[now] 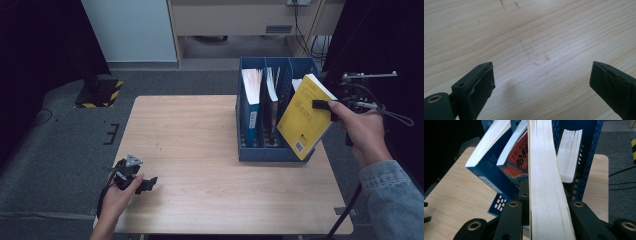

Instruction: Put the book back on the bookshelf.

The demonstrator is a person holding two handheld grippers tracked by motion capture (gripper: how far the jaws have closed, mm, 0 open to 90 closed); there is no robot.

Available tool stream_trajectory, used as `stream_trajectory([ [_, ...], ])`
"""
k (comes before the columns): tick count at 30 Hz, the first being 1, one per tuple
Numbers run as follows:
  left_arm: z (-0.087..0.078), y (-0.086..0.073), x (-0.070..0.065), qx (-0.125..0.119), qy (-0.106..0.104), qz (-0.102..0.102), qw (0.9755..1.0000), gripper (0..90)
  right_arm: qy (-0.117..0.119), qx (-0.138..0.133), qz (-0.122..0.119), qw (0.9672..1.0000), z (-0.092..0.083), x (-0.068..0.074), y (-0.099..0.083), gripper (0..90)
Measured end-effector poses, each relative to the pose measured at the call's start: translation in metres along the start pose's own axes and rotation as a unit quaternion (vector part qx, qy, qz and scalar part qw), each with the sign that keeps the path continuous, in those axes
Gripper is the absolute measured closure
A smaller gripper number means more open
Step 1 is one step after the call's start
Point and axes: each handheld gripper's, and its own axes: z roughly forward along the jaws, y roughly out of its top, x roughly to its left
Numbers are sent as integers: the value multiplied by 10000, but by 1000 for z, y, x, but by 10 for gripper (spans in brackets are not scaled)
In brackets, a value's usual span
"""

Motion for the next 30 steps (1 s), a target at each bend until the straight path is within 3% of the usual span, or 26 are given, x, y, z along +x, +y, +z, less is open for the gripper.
stream_trajectory([
  [13,0,0,0,-42,-10,-54,10000,54,-68,-83,-115,9999,8,12,13,740],
  [30,0,0,1,-40,-27,-41,10000,54,-234,-133,-209,9994,33,26,30,740],
])
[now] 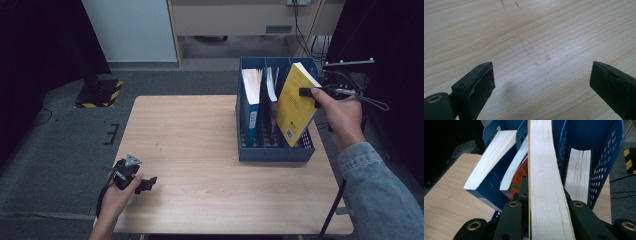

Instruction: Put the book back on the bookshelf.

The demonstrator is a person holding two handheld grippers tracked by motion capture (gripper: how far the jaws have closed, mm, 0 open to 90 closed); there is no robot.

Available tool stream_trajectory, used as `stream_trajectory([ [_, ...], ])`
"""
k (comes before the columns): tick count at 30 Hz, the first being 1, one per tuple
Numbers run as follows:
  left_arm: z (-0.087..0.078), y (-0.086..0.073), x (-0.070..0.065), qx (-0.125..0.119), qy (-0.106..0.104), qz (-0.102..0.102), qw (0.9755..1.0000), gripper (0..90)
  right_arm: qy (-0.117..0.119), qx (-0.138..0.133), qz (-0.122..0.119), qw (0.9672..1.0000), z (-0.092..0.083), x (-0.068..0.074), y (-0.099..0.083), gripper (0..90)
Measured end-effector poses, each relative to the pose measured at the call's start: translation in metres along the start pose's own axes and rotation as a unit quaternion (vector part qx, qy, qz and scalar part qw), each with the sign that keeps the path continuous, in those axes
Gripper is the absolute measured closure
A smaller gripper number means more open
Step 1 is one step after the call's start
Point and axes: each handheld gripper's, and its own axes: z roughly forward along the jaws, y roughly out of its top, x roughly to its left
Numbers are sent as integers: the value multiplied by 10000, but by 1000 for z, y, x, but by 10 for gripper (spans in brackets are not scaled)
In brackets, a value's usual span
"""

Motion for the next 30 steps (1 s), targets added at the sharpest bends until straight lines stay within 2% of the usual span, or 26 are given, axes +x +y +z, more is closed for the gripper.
stream_trajectory([
  [7,0,0,0,-2,-22,-3,10000,54,-112,127,-105,9998,12,8,10,740],
  [16,0,1,-1,16,-49,31,10000,54,-258,285,-87,9992,31,14,22,740],
  [30,1,1,-2,20,-71,48,10000,54,-422,388,106,9983,64,10,16,739],
])
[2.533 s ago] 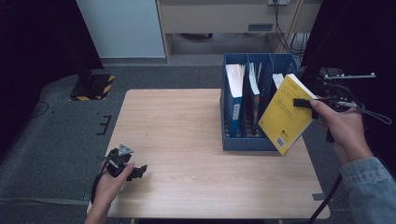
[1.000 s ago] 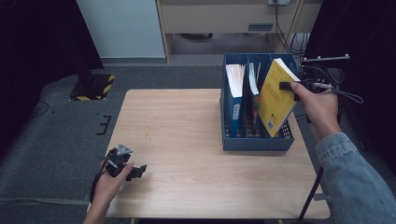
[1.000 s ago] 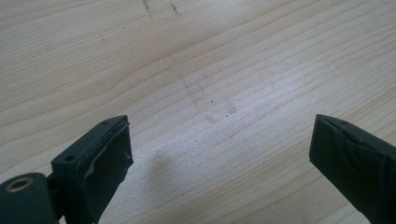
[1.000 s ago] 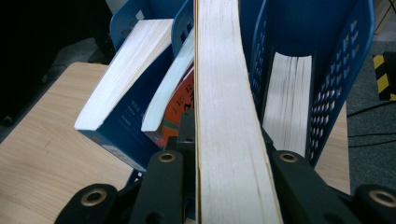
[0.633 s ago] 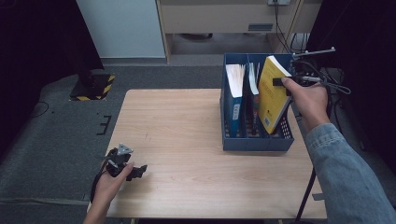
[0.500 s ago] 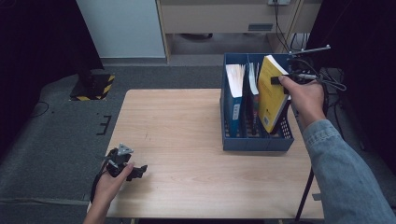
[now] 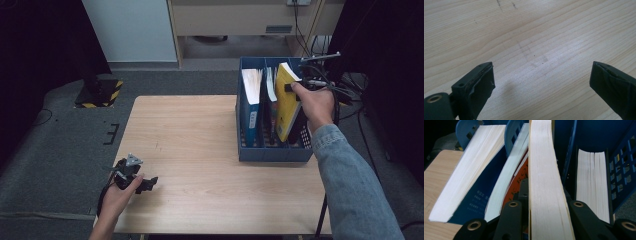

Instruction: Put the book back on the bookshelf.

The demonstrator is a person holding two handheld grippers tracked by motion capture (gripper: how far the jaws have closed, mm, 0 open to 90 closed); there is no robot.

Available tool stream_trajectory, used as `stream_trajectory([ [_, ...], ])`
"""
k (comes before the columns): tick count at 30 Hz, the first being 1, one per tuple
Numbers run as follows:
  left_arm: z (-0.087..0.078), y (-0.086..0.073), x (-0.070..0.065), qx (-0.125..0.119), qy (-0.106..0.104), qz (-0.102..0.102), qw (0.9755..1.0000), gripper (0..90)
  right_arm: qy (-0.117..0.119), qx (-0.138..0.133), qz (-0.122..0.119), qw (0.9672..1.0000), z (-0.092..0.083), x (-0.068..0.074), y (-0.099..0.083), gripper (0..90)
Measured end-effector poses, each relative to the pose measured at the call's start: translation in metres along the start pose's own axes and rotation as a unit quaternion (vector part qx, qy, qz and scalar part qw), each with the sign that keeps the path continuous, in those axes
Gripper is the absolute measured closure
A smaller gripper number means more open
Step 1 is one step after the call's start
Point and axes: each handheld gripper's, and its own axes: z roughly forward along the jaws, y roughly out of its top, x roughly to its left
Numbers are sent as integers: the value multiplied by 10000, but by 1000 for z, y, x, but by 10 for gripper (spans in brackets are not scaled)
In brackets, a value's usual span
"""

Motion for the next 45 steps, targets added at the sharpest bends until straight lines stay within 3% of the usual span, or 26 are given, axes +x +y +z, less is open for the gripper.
stream_trajectory([
  [21,1,0,0,1,14,35,10000,54,-38,208,147,9997,34,-6,-27,733],
  [45,1,1,-1,18,21,74,10000,54,-42,460,226,9987,44,-13,-38,721],
])
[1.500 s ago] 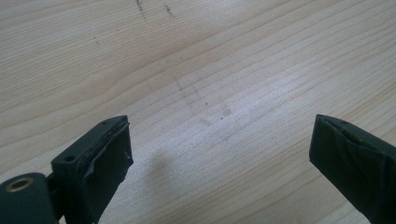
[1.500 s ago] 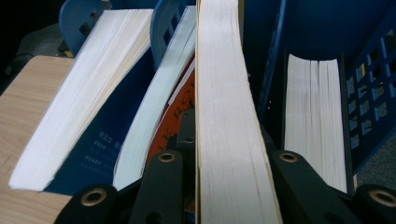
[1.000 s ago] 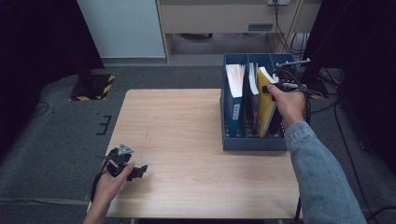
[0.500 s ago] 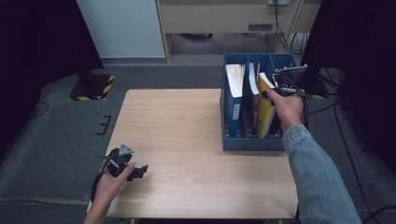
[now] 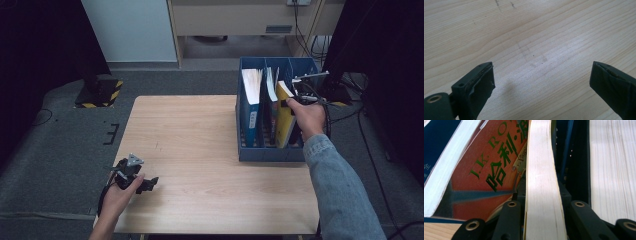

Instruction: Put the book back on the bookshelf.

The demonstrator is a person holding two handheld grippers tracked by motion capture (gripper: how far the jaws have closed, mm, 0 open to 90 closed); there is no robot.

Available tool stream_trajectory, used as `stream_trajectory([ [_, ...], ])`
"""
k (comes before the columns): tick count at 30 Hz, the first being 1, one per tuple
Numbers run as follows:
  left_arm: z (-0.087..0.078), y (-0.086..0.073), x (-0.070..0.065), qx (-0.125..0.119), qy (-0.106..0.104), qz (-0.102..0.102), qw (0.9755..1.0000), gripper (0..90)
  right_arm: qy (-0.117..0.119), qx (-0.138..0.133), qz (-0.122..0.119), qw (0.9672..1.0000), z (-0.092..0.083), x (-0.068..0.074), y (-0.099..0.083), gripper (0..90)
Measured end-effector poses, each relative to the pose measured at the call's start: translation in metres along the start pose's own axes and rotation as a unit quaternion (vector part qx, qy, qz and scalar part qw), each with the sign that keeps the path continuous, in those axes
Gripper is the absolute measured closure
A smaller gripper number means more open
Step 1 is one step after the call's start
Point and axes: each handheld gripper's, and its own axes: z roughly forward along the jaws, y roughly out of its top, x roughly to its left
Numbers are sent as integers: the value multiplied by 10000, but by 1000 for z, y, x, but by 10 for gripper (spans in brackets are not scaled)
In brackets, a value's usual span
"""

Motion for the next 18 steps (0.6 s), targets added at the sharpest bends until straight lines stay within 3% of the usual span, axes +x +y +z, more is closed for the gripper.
stream_trajectory([
  [18,0,0,0,-7,-16,-35,10000,54,85,137,-99,9998,-18,3,-1,700],
])
